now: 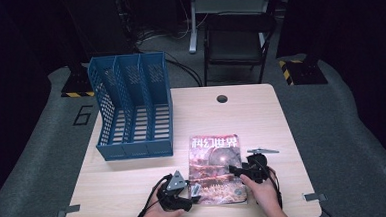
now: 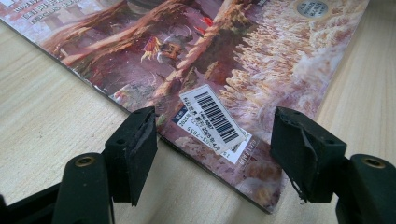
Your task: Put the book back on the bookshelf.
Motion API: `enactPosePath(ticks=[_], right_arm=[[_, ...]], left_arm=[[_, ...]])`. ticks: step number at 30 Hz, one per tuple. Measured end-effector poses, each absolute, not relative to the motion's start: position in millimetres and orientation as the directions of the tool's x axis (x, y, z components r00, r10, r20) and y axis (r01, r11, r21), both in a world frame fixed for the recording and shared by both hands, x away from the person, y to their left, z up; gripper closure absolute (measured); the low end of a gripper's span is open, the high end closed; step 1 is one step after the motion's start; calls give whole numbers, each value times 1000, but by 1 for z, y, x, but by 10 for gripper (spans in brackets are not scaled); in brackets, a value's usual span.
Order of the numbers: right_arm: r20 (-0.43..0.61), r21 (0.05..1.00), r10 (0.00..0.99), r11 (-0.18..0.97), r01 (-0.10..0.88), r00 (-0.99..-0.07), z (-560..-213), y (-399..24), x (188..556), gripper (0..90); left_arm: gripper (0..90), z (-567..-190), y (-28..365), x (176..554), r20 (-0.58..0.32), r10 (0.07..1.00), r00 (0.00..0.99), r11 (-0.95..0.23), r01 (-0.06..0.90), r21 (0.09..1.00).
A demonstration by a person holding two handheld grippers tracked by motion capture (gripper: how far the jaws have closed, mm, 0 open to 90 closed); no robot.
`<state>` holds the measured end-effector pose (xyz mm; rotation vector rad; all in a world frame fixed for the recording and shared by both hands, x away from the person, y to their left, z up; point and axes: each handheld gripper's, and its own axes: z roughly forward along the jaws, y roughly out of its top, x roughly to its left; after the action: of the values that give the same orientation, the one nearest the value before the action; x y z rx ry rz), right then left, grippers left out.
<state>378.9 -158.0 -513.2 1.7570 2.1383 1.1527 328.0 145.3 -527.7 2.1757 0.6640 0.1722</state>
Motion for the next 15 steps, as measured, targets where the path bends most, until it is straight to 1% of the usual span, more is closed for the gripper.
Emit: enactPosePath(ticks=[7,9,10,11,15], right_arm=[[427,616,858,-46,786,-284,-512,-166,380,369],[429,632,852,-45,774,-301,-512,-169,381,376],[454,614,846,-70,786,-279,-510,-168,379,378],[466,616,840,-83,784,-277,-508,-168,379,382],[499,638,813,-111,762,-299,-501,-170,377,407]], left_arm=[[316,-528,145,328,-102,514,852,-513,401,759],[316,-528,145,328,-101,514,852,-513,400,759],[316,-528,145,328,-101,515,851,-513,401,759],[316,-528,145,328,-102,515,851,-513,401,759],[316,-528,145,328,-102,516,851,-512,401,759]])
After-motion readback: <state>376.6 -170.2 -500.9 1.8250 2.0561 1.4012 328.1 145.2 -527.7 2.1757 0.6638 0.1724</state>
